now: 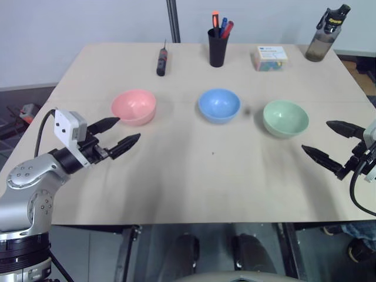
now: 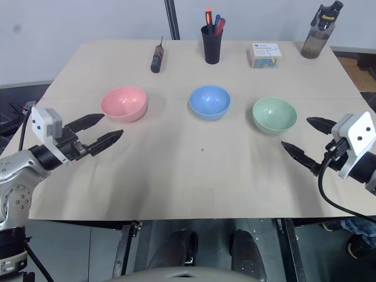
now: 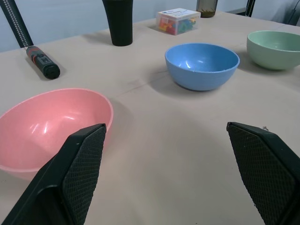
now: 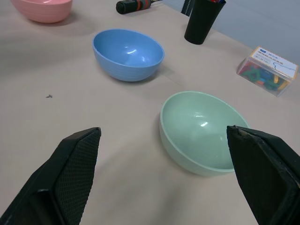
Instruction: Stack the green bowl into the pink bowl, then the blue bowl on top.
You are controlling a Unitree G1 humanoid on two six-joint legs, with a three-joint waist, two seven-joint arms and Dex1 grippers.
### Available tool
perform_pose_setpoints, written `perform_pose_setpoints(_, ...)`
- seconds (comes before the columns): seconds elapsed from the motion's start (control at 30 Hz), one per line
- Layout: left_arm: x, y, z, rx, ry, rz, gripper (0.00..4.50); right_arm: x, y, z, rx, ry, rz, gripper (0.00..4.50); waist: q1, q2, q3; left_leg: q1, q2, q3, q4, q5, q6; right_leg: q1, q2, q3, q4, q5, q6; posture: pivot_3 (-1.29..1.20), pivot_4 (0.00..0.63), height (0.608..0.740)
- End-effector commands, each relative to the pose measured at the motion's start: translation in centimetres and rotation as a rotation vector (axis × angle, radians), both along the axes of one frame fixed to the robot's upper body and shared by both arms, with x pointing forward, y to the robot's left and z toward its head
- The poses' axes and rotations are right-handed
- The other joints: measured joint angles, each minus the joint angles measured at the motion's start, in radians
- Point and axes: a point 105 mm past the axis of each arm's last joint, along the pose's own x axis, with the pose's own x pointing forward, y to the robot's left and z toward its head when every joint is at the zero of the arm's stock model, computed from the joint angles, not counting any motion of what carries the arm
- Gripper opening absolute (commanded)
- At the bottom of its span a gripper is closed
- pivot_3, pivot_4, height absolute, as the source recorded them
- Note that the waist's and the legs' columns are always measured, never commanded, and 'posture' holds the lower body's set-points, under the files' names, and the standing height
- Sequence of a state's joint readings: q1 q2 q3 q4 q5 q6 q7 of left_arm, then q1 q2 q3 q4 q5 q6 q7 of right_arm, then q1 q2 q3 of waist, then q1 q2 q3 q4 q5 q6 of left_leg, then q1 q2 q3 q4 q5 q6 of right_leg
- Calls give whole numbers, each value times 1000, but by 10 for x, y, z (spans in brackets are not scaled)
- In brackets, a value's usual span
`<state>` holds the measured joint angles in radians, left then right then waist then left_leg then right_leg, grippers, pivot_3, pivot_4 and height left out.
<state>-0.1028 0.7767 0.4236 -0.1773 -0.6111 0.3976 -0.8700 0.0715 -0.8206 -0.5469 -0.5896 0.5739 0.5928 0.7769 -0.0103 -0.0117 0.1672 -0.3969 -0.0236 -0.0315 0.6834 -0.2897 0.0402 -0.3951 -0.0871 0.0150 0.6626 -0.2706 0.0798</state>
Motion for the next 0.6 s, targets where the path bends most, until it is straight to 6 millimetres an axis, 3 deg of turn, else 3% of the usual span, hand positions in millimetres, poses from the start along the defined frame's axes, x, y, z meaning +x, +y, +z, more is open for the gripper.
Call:
perform_pose_setpoints(0.03,-1,-14,9,-15,-41,-35,4389,2,8,2,-12,-13,16,4500,0,0,0,0,0,0,0,0,0,0,0,0,0,0,0,0,150,740)
perform_pose_setpoints(0.3,4,-60,11,-58,-78,-130,4389,41,32,-10,-54,-18,-1,4500,-3,0,0,0,0,0,1,2,-4,0,0,0,0,0,0,0,150,740)
perform_pose_setpoints(0.43,32,-47,12,-34,-90,147,4389,45,71,-4,33,-79,155,4500,-1,0,0,-1,0,0,0,3,-4,-1,0,0,0,0,0,0,150,740)
perform_pose_setpoints(0.5,45,-37,6,86,-59,297,4389,37,93,2,114,-97,259,4500,-1,0,0,-2,-1,-1,0,3,-5,-2,1,0,0,0,0,0,150,740)
perform_pose_setpoints(0.6,57,-34,4,356,-55,338,4389,23,120,2,163,-86,404,4500,-2,-1,0,-2,-2,-1,0,2,-4,-2,1,0,0,0,0,0,150,740)
